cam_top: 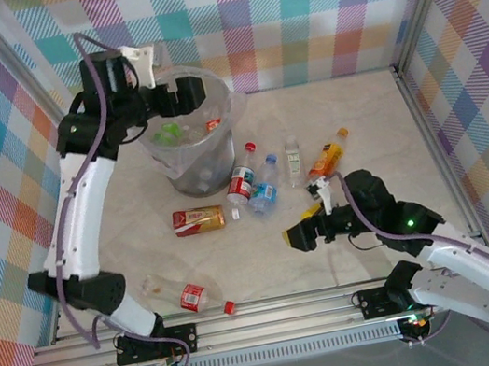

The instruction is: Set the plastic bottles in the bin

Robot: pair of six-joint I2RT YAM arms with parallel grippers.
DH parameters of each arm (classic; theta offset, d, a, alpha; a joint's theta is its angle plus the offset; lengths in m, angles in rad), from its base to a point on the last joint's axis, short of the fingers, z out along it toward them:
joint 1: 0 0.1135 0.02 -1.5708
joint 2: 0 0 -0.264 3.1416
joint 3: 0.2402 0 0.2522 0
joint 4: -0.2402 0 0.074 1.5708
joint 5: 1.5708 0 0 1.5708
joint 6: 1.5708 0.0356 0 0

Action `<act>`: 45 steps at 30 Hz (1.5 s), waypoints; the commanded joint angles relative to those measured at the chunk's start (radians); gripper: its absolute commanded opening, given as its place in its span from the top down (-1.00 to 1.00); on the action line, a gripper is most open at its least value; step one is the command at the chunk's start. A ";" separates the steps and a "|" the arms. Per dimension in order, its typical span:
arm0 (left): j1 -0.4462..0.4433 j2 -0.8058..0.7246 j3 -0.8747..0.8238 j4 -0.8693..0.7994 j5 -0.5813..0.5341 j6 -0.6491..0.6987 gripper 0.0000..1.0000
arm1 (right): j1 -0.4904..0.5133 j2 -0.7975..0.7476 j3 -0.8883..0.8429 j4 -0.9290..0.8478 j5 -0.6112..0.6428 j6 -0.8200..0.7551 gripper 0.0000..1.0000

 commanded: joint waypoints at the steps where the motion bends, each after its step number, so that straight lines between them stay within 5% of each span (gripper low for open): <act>1: 0.011 -0.106 -0.132 0.068 0.087 0.028 -1.00 | 0.073 0.054 0.050 0.072 0.075 -0.036 -0.97; 15: 0.006 -0.524 -0.645 0.082 0.029 -0.052 -1.00 | 0.390 0.453 0.174 0.120 0.142 -0.192 -0.58; 33: 0.005 -0.639 -0.747 0.030 0.085 -0.015 -1.00 | 0.551 0.976 0.413 0.149 0.117 -0.202 -0.31; 45: 0.004 -0.638 -0.741 0.036 0.094 -0.017 -1.00 | 0.565 1.115 0.476 0.130 0.067 -0.223 -0.21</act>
